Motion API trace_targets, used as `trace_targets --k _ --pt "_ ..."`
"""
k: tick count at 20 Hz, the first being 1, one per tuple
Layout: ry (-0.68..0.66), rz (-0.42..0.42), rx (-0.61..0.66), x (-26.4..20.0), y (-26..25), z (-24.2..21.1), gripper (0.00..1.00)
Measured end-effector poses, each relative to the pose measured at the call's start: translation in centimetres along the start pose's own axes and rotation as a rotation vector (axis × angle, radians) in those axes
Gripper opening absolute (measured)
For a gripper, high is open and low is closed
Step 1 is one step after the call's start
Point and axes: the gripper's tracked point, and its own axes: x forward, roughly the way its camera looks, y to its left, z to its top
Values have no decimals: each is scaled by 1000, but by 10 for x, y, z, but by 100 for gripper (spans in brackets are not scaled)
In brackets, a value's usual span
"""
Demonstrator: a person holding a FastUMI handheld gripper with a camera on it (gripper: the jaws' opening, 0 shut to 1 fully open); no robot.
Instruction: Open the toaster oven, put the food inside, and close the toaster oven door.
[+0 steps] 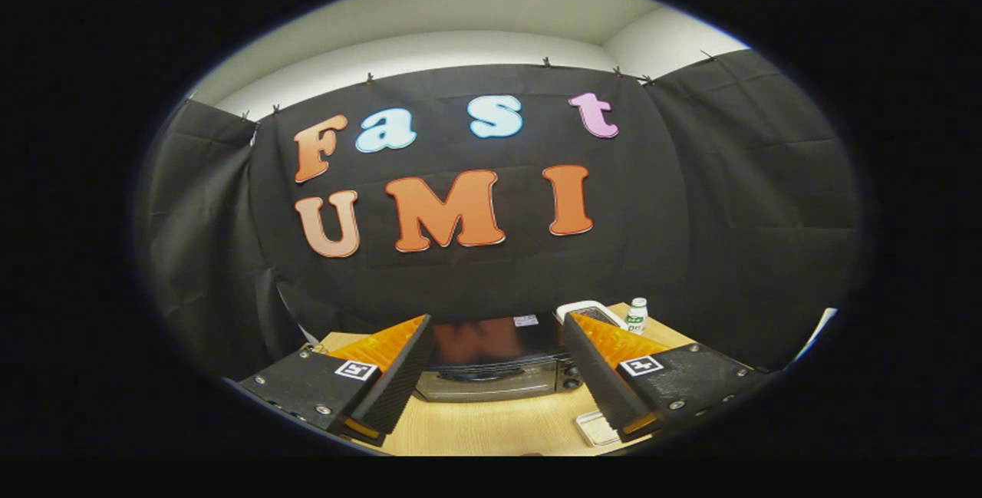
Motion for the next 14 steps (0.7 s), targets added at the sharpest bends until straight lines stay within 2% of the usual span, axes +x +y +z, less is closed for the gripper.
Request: trace_targets --k 14 --pt "-5 23 3 10 19 -9 99"
